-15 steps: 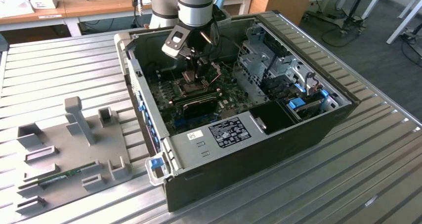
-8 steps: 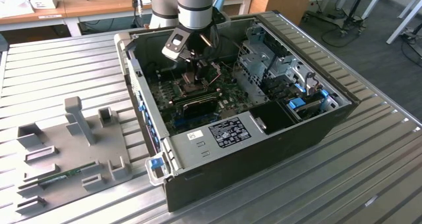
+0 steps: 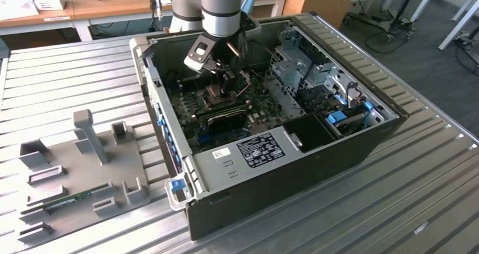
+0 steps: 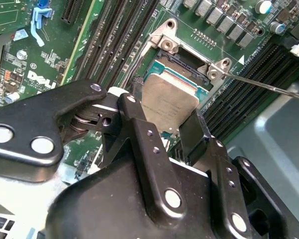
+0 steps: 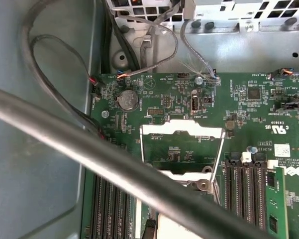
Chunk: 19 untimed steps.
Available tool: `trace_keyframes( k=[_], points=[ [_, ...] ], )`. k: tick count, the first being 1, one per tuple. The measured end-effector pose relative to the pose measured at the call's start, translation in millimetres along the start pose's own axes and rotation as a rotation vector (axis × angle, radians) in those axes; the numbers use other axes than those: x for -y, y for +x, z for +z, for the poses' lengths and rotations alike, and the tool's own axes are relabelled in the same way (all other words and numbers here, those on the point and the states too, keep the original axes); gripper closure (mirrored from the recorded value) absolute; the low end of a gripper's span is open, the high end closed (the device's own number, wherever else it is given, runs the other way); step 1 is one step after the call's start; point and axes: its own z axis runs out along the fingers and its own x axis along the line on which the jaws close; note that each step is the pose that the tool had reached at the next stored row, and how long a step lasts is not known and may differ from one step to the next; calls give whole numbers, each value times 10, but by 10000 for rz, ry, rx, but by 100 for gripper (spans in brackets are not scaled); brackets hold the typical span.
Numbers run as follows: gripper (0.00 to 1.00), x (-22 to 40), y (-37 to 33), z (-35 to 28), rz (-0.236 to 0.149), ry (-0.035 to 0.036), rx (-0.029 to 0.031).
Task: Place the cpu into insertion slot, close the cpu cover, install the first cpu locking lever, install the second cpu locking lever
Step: 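Place the cpu into insertion slot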
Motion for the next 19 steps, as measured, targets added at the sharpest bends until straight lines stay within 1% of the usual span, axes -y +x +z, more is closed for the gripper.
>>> trace_keyframes(
  k=[8, 15, 19],
  points=[
    [46, 4, 0, 83, 0, 28, 0],
    [46, 4, 0, 88, 1, 30, 0],
    [46, 4, 12, 88, 1, 29, -9]
  ],
)
